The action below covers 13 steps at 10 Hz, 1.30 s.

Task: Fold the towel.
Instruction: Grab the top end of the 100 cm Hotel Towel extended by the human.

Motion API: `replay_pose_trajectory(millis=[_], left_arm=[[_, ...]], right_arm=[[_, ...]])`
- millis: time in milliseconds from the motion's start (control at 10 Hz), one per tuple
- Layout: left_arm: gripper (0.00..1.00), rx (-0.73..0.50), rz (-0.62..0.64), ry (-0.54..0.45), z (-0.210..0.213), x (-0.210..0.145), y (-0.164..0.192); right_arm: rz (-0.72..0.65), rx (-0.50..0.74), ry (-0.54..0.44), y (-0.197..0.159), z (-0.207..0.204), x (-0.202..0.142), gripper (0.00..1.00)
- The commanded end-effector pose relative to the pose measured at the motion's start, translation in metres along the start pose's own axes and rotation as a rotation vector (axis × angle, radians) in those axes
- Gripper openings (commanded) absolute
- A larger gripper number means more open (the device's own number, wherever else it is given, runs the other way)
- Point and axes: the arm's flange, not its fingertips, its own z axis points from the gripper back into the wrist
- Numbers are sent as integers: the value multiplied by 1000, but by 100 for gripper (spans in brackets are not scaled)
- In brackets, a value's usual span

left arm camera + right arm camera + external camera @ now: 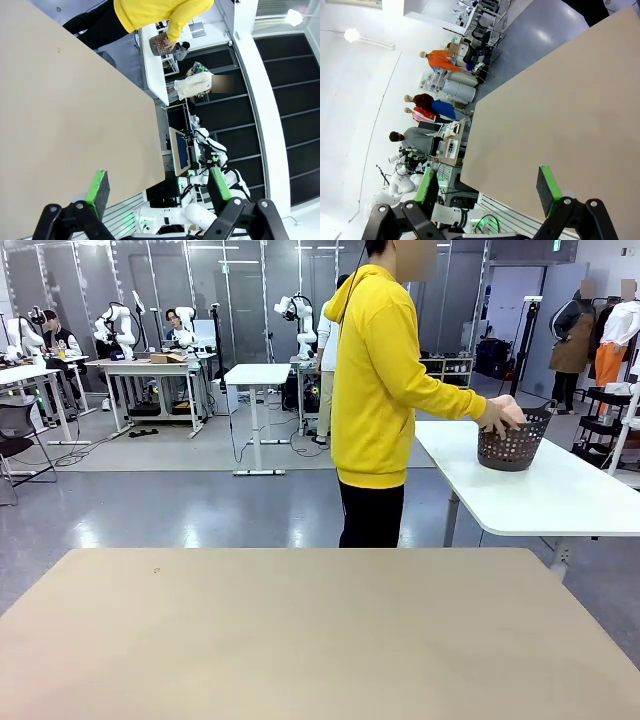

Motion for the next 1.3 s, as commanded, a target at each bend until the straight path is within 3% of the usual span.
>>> replay_pose_trajectory(millis=[0,1200], left_arm=[[100,-8,-9,8,3,1,-1],[100,-8,-9,8,3,1,-1]], right_arm=[[8,12,-11,0,1,1,100],[8,12,-11,0,1,1,100]])
